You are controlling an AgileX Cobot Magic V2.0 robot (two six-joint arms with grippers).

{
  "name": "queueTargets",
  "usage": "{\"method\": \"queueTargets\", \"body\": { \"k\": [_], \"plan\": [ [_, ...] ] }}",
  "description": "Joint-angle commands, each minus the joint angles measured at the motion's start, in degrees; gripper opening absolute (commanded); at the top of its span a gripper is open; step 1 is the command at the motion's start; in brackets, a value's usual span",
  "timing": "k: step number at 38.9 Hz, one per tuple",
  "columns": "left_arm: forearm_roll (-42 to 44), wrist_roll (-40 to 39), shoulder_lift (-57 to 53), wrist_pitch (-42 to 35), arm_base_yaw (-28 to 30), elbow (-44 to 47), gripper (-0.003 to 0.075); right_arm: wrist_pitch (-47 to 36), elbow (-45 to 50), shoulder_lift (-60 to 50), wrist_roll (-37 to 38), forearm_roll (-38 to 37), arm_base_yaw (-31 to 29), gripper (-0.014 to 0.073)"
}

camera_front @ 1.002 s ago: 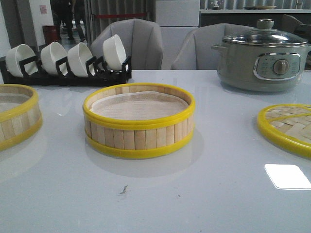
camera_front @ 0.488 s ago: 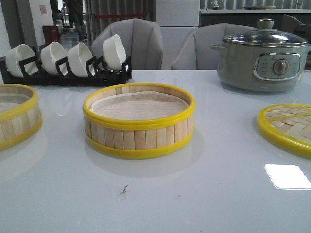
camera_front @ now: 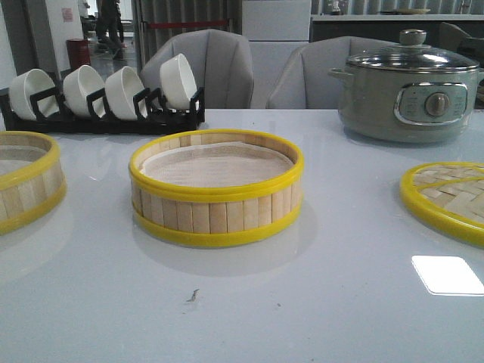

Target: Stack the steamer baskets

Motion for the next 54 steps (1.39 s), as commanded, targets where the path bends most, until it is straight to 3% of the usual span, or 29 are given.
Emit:
{"method": "queueTargets", "body": {
  "k": [1,25,36,43,54],
  "plan": [
    [-0.1,-0.1,-0.7,-4.3,0.0,0.0,0.0091,-5.1,-0.8,-1.2,-0.4,-0.6,-0.1,0.0050],
    [-0.1,-0.1,-0.7,-4.3,-0.3,0.0,0.0091,-5.1,-0.8,-1.2,-0.4,-0.6,-0.1,0.0050],
    [-8.2,-0.5,3.2,-0.3,-0.7,-2.9,0.0091,-5.1,-0.8,-1.2,-0.4,-0.6,-0.1,0.0050],
    [-6.0,-0.3,21.1,5.8,-0.7,-17.8,0.0091,-5.1,-0.8,-1.2,-0.4,-0.6,-0.1,0.0050],
    [-1.1,4.5,50.3,34.5,-0.7,-57.9,0.0091,-5.1,-0.8,-1.2,-0.4,-0.6,-0.1,0.0050]
  ]
}}
